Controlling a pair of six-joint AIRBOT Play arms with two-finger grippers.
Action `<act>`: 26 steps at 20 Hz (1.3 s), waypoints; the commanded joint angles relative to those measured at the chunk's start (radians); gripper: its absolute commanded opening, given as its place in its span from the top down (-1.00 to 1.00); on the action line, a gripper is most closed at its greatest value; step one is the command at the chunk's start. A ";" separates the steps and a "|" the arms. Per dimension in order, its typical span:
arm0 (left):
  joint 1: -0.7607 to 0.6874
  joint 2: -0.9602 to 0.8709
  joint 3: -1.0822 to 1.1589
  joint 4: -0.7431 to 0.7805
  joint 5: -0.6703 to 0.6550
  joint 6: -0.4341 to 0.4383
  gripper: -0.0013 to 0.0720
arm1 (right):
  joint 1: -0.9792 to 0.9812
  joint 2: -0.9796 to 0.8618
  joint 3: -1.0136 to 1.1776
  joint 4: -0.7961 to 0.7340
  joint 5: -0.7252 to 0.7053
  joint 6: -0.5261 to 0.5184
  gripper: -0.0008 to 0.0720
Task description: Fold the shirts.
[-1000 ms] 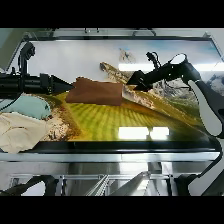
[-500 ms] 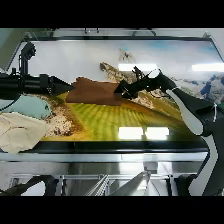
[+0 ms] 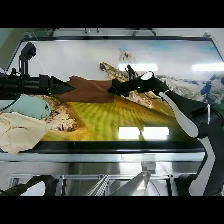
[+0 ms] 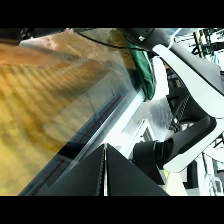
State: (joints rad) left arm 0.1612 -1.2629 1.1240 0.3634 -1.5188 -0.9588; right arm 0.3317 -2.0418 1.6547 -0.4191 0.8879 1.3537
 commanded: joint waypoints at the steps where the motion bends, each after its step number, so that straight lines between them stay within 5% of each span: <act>1: -0.001 0.001 0.000 0.000 -0.005 0.000 0.91 | -0.035 0.100 0.001 0.021 -0.014 -0.005 0.93; 11: -0.001 0.001 0.000 0.002 -0.022 0.000 0.91 | -0.890 0.685 0.001 -0.594 0.341 0.456 0.93; 15: -0.001 0.001 -0.001 0.003 0.005 0.000 0.92 | -1.247 0.694 0.000 -0.747 0.576 0.454 0.93; 18: -0.002 0.000 -0.001 0.003 0.024 0.000 0.92 | -1.399 0.677 0.000 -0.868 0.621 0.390 0.93; 26: -0.002 0.000 -0.001 0.003 0.014 -0.010 0.92 | -1.507 0.665 -0.190 -1.186 0.653 0.289 0.93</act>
State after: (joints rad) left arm 0.1600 -1.2629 1.1236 0.3664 -1.4956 -0.9619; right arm -1.1473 -1.3750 1.5505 -1.4834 1.5471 1.6772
